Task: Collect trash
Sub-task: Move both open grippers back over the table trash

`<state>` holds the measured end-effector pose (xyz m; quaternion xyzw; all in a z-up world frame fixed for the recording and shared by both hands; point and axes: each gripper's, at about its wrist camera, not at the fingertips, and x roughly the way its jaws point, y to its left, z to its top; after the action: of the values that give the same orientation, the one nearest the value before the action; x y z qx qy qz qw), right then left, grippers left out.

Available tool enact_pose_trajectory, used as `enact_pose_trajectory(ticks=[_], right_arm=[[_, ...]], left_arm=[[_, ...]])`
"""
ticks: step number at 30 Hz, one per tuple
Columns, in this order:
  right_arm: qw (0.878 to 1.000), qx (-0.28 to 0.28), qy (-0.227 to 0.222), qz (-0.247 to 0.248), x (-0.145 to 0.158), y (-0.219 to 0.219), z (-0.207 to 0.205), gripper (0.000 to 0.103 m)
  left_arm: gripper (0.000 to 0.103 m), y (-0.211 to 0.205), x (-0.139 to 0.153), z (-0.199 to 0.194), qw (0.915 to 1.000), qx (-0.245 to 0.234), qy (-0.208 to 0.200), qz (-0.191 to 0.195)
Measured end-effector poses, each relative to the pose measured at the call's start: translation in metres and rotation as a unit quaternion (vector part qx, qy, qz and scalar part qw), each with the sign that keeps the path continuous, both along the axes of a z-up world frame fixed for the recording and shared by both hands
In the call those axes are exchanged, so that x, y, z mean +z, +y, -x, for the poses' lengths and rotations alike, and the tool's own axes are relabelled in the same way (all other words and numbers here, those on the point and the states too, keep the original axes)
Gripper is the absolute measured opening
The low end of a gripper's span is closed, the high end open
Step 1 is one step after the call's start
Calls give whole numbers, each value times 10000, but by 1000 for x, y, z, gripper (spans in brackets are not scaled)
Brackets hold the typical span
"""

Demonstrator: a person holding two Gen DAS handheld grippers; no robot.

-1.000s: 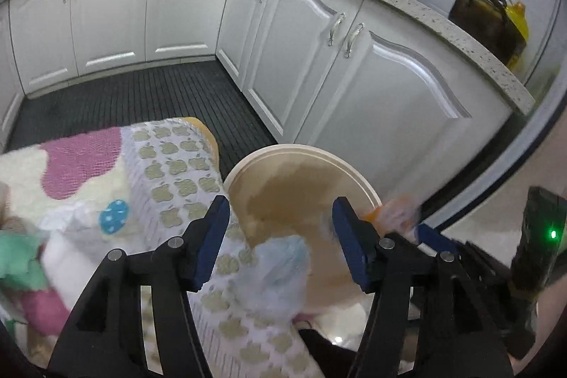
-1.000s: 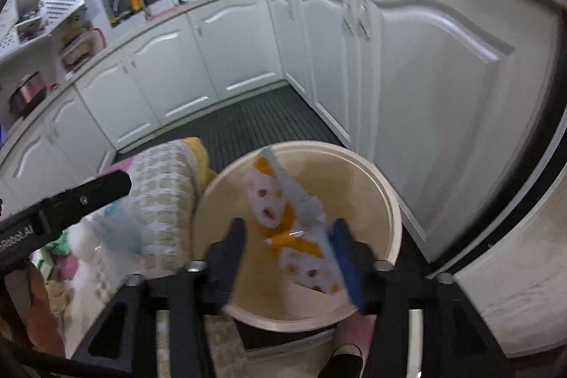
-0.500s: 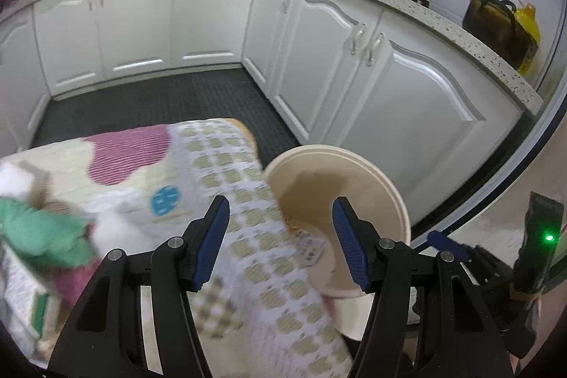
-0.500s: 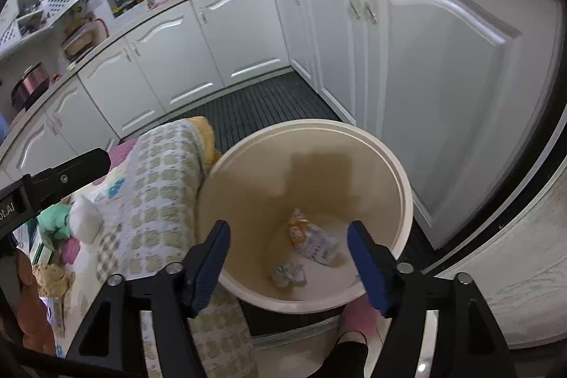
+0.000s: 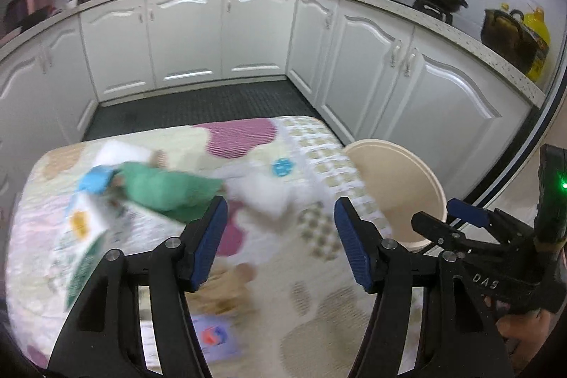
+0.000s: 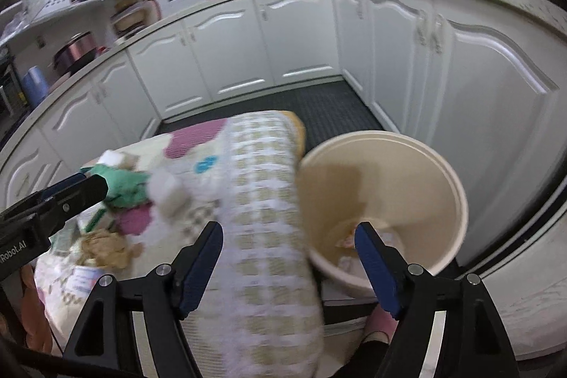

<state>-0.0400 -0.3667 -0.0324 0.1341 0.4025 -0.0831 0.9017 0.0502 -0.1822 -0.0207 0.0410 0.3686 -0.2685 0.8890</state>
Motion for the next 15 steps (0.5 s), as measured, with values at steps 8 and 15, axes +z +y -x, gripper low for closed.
enact_pose_trajectory(ticks=[8,15], right_arm=[[9987,510,-48,-27,5,57,-12,76],[9966,824,-89,16,11,91,-17,80]], left_arm=[[65,64,3,14,9971,442,-522,-329],[65,99,-2,16,9942,707,-660,-460]])
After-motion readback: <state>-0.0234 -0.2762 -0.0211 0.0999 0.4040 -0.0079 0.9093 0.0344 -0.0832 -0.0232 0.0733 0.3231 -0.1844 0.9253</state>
